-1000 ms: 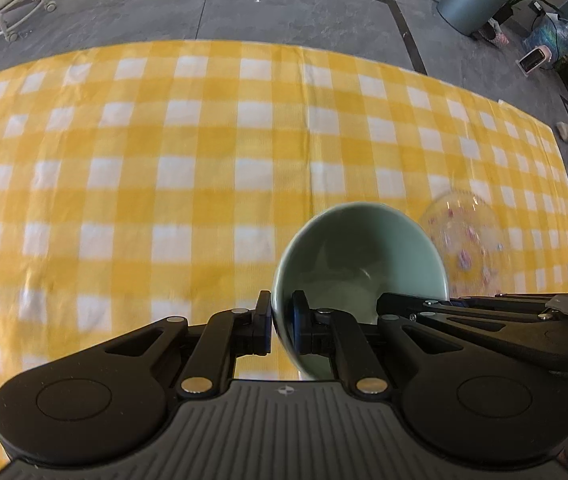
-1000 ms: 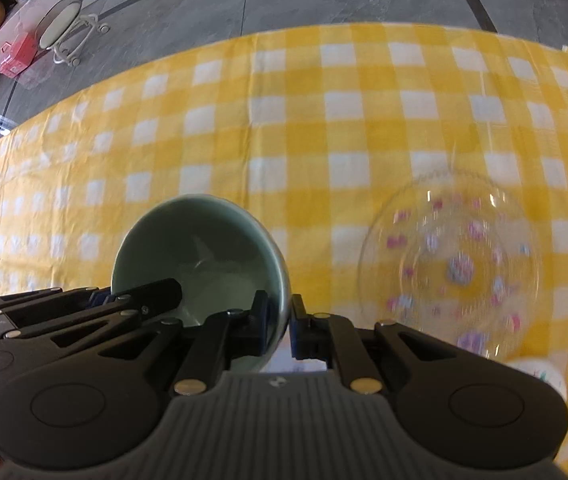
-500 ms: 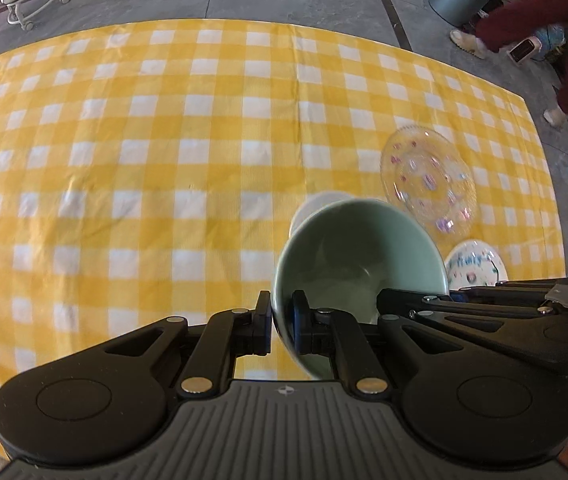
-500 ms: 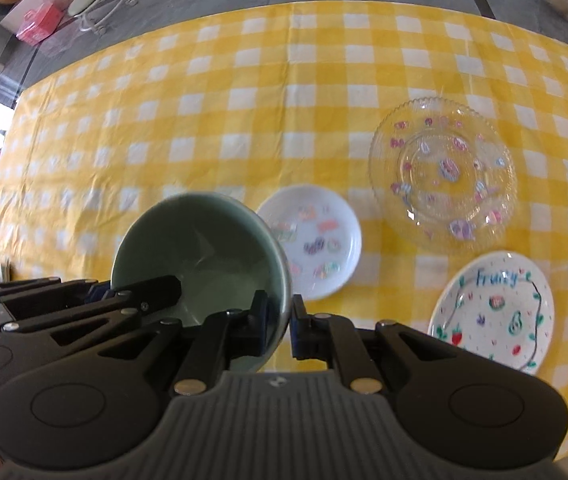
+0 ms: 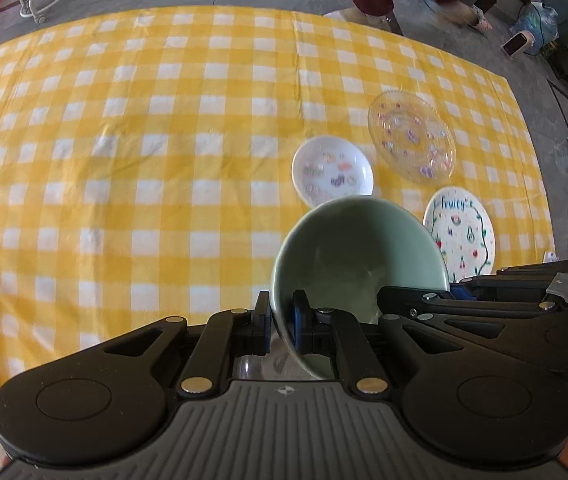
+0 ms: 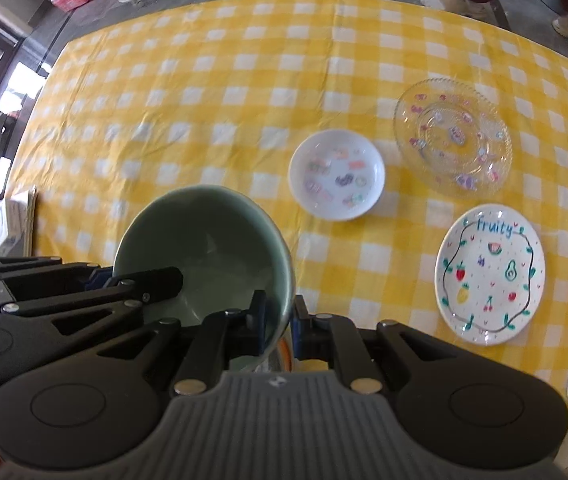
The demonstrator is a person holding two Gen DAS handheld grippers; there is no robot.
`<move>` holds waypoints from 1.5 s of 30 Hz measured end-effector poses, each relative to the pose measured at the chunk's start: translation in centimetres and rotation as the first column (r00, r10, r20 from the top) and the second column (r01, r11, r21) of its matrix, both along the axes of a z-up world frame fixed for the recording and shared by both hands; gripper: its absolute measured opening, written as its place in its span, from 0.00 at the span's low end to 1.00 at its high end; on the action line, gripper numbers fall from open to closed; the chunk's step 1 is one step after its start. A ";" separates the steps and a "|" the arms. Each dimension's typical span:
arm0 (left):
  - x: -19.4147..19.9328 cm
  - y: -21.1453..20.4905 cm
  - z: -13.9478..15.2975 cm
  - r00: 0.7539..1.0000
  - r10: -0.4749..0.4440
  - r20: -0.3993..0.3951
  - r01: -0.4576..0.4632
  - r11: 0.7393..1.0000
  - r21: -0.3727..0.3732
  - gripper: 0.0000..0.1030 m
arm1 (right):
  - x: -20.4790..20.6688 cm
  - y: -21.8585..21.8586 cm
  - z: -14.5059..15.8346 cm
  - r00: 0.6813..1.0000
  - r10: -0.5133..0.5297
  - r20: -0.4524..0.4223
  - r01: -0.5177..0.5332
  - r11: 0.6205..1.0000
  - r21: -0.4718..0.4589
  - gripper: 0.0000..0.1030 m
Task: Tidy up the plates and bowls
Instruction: 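Lift the sage-green bowl and carry it toward the bowl stack, then lower the sage-green bowl into the stacked bowls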
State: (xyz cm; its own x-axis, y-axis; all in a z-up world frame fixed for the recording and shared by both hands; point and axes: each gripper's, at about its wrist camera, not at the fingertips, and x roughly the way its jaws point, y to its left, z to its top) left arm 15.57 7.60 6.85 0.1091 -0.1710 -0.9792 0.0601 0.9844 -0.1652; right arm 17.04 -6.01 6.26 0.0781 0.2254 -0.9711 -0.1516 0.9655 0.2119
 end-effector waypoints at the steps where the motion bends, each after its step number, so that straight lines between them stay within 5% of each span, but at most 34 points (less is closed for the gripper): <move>1: -0.4 0.1 -0.1 1.000 0.000 -0.005 0.000 1.000 0.001 0.11 | -0.4 0.1 -0.1 1.000 0.004 -0.003 -0.004 1.000 0.001 0.10; 23: -5.4 1.9 -4.8 0.994 -0.005 -0.112 0.009 1.000 0.030 0.11 | -4.7 2.2 -5.7 0.988 0.079 -0.130 -0.078 0.997 0.018 0.10; 45: -4.8 1.8 -5.8 0.991 -0.018 -0.136 0.024 0.999 0.046 0.13 | -3.8 2.2 -6.8 0.990 0.087 -0.111 -0.090 0.996 -0.024 0.13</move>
